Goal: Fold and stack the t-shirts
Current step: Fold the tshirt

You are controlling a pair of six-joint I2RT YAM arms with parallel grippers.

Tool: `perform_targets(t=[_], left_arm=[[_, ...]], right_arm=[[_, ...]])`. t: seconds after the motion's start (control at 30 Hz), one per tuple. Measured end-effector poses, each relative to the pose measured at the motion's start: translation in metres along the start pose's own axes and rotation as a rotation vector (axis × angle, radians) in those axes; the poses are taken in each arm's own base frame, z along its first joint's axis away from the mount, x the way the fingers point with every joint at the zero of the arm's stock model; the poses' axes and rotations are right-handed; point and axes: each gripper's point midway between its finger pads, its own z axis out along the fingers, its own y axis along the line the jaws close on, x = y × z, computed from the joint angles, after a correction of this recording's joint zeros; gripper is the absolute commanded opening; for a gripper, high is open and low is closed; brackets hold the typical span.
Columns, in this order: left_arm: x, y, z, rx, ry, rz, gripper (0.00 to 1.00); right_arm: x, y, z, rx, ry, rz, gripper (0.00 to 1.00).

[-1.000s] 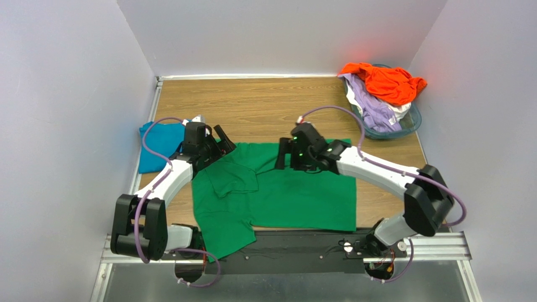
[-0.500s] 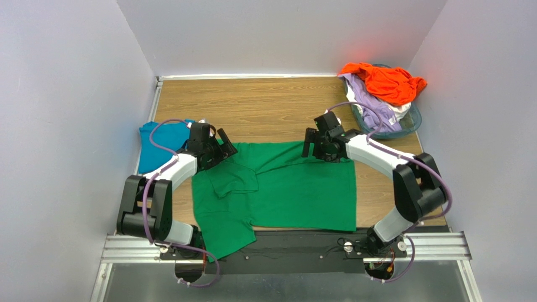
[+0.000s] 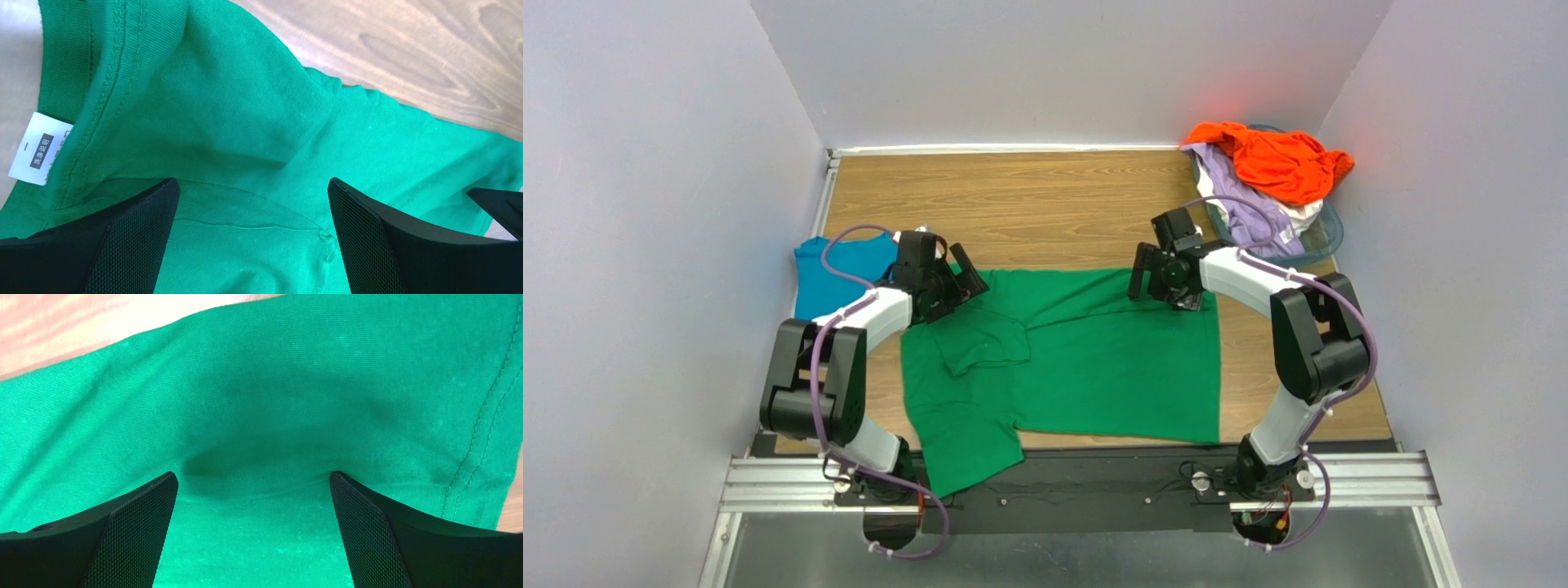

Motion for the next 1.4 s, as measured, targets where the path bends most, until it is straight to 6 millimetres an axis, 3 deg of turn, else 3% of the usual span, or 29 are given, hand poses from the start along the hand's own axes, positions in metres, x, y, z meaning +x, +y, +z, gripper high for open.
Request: perform_targets(t=[0.13,0.53,0.8,0.9,0.97,1.1,1.17,1.27,1.33,1.4], left_arm=[[-0.009,-0.008,0.009,0.016,-0.006,0.001,0.98],[-0.052,-0.040,0.048,0.071,-0.032,0.001,0.98],[-0.087,-0.065,0.050,0.105,-0.090,0.019,0.98],[-0.092,-0.074,0.042,0.122,-0.106,0.032,0.98],[-0.086,-0.076,0.030,0.127,-0.104,0.041,0.98],[-0.060,-0.091,-0.016,0.159,-0.109,0.084,0.98],[-0.037,-0.101,-0.040,0.182,-0.107,0.124,0.98],[0.021,-0.114,-0.071,0.223,-0.044,0.189,0.98],[0.071,-0.102,-0.091,0.225,0.042,0.207,0.98],[0.111,-0.077,-0.106,0.182,0.130,0.183,0.98]], right_arm=[[-0.012,-0.009,0.005,0.013,-0.010,0.019,1.00],[-0.078,-0.031,0.029,0.023,-0.075,0.085,1.00],[-0.085,-0.031,0.030,0.018,-0.083,0.071,1.00],[-0.087,-0.026,0.018,-0.014,-0.092,0.070,1.00],[-0.084,-0.023,0.000,-0.046,-0.107,0.073,1.00],[-0.080,-0.019,-0.047,-0.118,-0.174,0.099,1.00],[-0.072,-0.022,-0.070,-0.148,-0.220,0.124,1.00],[-0.047,-0.032,-0.090,-0.163,-0.243,0.149,1.00],[-0.032,-0.039,-0.096,-0.163,-0.244,0.157,1.00],[-0.019,-0.044,-0.099,-0.163,-0.241,0.161,1.00]])
